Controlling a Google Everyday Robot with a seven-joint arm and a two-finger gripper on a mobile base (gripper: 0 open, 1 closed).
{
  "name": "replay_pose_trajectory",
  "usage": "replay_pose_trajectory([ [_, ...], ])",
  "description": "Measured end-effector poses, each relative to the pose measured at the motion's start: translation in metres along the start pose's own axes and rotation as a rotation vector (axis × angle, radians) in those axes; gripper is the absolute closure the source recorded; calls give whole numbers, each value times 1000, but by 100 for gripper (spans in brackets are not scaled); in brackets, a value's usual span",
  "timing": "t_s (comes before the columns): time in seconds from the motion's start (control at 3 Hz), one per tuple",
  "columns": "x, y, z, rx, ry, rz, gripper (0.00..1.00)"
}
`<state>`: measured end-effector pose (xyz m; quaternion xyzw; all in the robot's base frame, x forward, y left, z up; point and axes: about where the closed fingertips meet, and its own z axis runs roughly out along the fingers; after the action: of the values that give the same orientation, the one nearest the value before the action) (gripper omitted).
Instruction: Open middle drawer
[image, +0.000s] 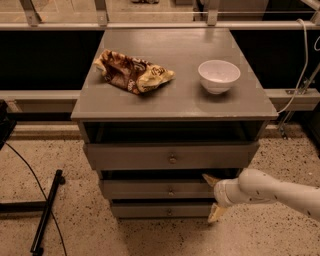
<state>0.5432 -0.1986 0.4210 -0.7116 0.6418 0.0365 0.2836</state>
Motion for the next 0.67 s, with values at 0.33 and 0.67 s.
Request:
replay_pose_trajectory([
  [0.33,4,-4,7,3,18,18,18],
  [0.67,2,2,10,-9,30,21,41],
])
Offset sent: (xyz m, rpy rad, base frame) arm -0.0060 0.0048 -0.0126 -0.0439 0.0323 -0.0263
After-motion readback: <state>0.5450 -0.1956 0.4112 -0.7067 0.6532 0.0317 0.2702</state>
